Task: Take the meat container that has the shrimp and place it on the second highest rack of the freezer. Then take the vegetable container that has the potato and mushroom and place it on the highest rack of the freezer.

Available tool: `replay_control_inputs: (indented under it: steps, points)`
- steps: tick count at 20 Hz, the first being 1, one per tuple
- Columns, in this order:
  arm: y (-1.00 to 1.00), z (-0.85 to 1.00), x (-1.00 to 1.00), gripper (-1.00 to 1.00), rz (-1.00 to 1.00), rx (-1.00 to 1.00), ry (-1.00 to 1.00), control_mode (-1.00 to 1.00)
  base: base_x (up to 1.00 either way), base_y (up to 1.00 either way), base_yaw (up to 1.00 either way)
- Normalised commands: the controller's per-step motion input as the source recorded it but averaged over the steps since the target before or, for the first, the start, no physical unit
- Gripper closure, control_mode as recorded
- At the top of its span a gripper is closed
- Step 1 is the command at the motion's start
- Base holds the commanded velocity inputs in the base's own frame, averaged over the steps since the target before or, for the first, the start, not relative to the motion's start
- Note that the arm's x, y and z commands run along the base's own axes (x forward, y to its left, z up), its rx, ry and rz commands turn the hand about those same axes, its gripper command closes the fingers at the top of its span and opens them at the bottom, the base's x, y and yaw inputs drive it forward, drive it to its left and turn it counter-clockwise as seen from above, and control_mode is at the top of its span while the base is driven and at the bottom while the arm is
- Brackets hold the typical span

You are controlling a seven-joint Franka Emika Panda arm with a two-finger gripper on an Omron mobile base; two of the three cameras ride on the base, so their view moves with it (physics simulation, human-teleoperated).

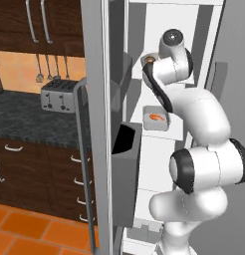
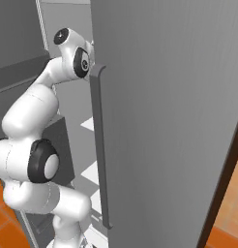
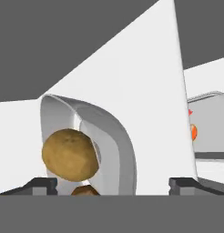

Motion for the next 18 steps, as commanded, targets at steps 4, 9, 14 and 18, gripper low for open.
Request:
replay_control_inputs:
  steps: [4,9,14,18]
  points:
    - [0.29,0.06,-0.94,-1.00,0.02,0.00,-0.03,-1.00,0.00,0.00,0.00]
    - [0.36,0.00,-1.00,-1.00,0.07,-0.05,0.01,-1.00,0.00,0.00,0.00]
    - [0.28,-0.04,-1.00,-1.00,0.06,-0.10,0.00,-1.00,0.00,0.00,0.00]
    - [0.07,-0.21,-1.00,-1.00,0.08,-0.08,0.00,-1.00,0.00,0.00,0.00]
